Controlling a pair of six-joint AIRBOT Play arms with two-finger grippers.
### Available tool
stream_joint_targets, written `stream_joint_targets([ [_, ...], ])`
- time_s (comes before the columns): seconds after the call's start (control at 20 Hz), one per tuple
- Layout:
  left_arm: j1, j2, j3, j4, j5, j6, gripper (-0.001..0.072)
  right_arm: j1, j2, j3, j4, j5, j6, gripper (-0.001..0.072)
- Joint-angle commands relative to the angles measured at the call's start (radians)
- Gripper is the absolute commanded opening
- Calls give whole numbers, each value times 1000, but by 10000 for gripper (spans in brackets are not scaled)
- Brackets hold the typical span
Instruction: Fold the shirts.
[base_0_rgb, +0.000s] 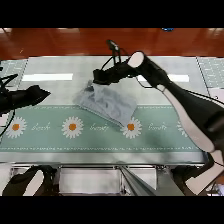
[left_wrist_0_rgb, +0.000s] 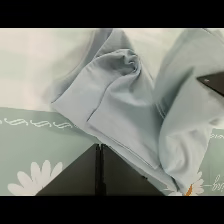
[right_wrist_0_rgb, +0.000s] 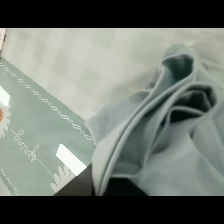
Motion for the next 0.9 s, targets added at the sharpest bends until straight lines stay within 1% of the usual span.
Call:
stream_joint_targets([
  [0.0, 21, 35, -37, 2, 3, 3, 20, 34, -106, 63, 66, -23, 1, 31],
  [0.05, 21, 31, -37, 2, 3, 3, 20, 37, -119, 63, 93, -38, -4, 33],
  [0.1, 21, 29, -37, 2, 3, 4, 20, 37, -130, 63, 113, -50, -8, 73],
  [0.15, 20, 27, -37, 3, 5, 4, 20, 39, -141, 63, 127, -67, -14, 195],
  [0.2, 21, 24, -39, 2, 8, 4, 20, 44, -148, 63, 130, -81, -15, 398],
  [0.25, 21, 19, -43, 3, 16, 4, 20, 45, -150, 63, 130, -83, -29, 421],
  [0.35, 21, -2, -47, 3, 21, 16, 20, 29, -139, 63, 130, -27, -19, 421],
  [0.4, 33, -11, -45, 3, 16, 37, 20, 6, -123, 63, 130, 32, -16, 420],
  [0.45, 57, -9, -45, -14, 7, 18, 20, -27, -100, 63, 129, 108, -16, 420],
  [0.5, 86, 3, -45, -60, 4, 15, 20, -71, -65, 63, 115, 197, -17, 420],
  [0.55, 113, 16, -40, -100, 5, 31, 20, -128, -16, 63, 76, 296, -20, 420],
  [0.6, 145, 32, -29, -117, 2, 40, 20, -185, 42, 63, 17, 374, -19, 419],
  [0.7, 205, 55, -5, -131, -14, 41, 20, -298, 194, 59, -165, 486, 10, 419],
  [0.8, 243, 74, -2, -137, -35, 42, 20, -388, 387, -28, -378, 500, 35, 419],
  [0.85, 245, 77, -4, -137, -56, 51, 20, -428, 498, -130, -473, 472, 58, 419],
])
